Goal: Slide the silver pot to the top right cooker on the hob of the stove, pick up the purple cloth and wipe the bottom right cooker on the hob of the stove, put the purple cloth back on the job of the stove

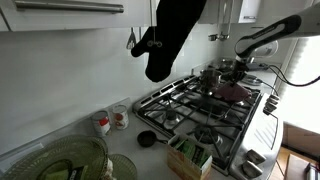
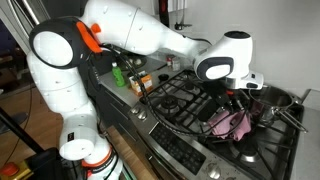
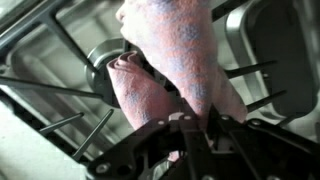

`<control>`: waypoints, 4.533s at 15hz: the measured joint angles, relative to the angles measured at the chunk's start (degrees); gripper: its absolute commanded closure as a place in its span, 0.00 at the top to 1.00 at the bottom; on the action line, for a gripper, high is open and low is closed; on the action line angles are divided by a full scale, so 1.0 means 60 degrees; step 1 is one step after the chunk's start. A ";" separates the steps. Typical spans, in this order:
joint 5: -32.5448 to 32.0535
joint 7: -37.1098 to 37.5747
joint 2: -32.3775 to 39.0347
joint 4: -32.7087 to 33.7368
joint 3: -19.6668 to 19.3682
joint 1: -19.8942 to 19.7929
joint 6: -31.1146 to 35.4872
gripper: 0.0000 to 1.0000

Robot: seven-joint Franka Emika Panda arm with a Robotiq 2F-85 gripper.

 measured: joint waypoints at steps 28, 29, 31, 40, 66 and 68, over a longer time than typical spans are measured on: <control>-0.0153 0.1234 0.0331 0.0159 -0.0101 0.0225 -0.0701 0.04; 0.0320 0.0962 0.0250 0.0269 -0.0079 0.0184 -0.1210 0.04; 0.1200 0.0464 0.0147 0.0534 -0.0072 0.0091 -0.2233 0.04; -0.1330 0.1112 0.0665 0.0629 -0.0390 -0.0061 0.0679 0.04; 0.1348 0.0541 0.0076 0.0133 0.0043 0.0182 -0.1193 0.04; 0.1793 0.0177 -0.0036 0.0183 0.0045 0.0173 -0.1494 0.04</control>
